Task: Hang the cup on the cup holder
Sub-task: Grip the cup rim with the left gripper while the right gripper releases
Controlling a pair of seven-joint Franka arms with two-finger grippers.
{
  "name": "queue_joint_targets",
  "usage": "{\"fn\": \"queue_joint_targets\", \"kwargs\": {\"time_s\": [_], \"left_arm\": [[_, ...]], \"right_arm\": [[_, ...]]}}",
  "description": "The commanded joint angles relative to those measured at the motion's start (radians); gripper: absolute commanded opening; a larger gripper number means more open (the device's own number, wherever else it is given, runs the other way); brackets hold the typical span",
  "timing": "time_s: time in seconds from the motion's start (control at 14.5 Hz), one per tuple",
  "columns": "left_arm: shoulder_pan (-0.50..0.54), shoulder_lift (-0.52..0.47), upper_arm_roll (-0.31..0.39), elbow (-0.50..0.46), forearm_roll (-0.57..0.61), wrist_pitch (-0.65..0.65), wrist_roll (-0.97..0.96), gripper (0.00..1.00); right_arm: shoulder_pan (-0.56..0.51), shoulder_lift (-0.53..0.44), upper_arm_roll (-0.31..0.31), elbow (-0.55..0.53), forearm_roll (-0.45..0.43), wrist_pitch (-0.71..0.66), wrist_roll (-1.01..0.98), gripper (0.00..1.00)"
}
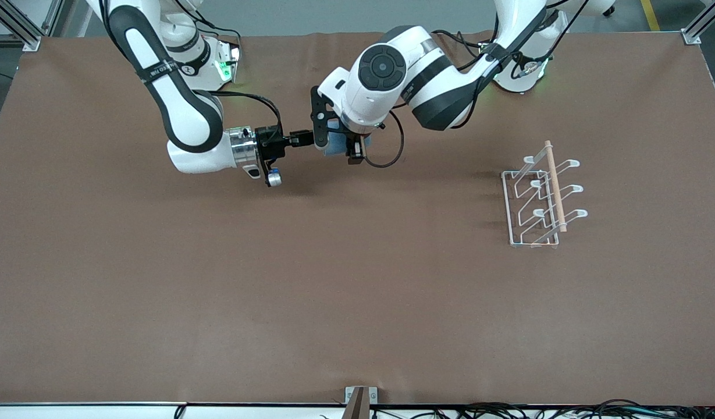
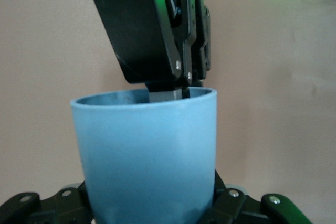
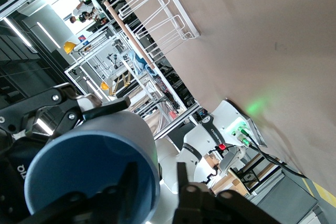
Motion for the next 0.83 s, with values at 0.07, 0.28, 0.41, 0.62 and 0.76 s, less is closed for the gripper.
{"fn": "queue_joint_targets", "kwargs": {"time_s": [0.07, 0.28, 0.41, 0.62, 0.76], "left_arm": [[0.006, -0.035, 0.002, 0.003, 0.061, -0.057, 0.009, 0.24], [0.004, -0.068, 0.003, 0.011, 0.144, -0.114, 0.007, 0.25], [0.017, -0.077, 0.008, 0.023, 0.194, -0.183, 0.015, 0.25], [0.058, -0.084, 0.008, 0.039, 0.281, -0.307, 0.036, 0.20], [0.090, -0.085, 0.005, 0.071, 0.320, -0.359, 0.186, 0.20]], "right_arm": [[-0.040, -0.043, 0.003, -0.023, 0.013, -0.043, 0.006, 1.00], [-0.077, -0.053, -0.044, 0.009, -0.153, -0.072, 0.023, 1.00], [-0.079, -0.070, -0.116, 0.037, -0.291, -0.098, 0.051, 1.00], [-0.080, -0.089, -0.211, 0.074, -0.507, -0.103, 0.080, 1.00], [-0.079, -0.087, -0.282, 0.123, -0.649, -0.100, 0.081, 1.00]]}}
